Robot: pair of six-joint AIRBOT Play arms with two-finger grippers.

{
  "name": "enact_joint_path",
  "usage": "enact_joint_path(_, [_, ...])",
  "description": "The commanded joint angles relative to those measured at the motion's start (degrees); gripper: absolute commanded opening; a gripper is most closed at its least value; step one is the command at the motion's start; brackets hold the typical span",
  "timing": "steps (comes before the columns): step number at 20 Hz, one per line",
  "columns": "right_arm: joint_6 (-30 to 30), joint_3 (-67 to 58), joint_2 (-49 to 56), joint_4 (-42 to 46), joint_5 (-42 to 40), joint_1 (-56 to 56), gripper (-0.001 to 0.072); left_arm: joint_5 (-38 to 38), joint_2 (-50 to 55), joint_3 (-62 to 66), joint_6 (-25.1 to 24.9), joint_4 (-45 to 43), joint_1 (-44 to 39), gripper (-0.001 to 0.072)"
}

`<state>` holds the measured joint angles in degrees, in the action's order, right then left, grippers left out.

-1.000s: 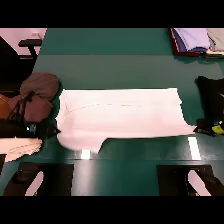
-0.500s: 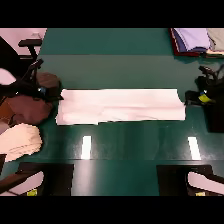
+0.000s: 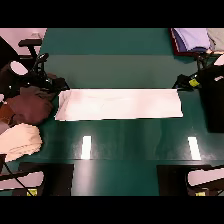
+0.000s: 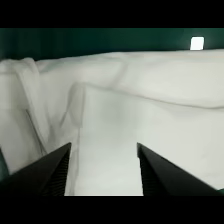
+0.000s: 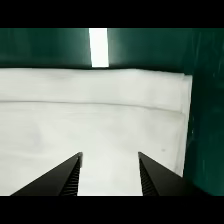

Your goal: Fold the shirts.

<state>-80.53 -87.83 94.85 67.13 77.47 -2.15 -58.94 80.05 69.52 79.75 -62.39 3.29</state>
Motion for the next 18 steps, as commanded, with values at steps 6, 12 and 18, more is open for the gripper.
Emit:
enact_joint_path(6, [7.6, 13.0, -2.6, -8.2, 4.2, -14.4, 0.0600, -6.0, 0.4, 2.6, 0.2, 6.4, -0.9, 0.0124])
enact_joint_path(12, [11.7, 21.4, 2.6, -18.3, 1.7, -16.7, 0.0583, 0.3, 0.6, 2.6, 1.4, 7.1, -10.6, 0.0024])
enact_joint_path(18, [11.9, 15.9, 3.2, -18.1, -0.1, -10.2, 0.0015, 8.5, 5.9, 5.4, 4.3, 7.4, -21.1, 0.0024])
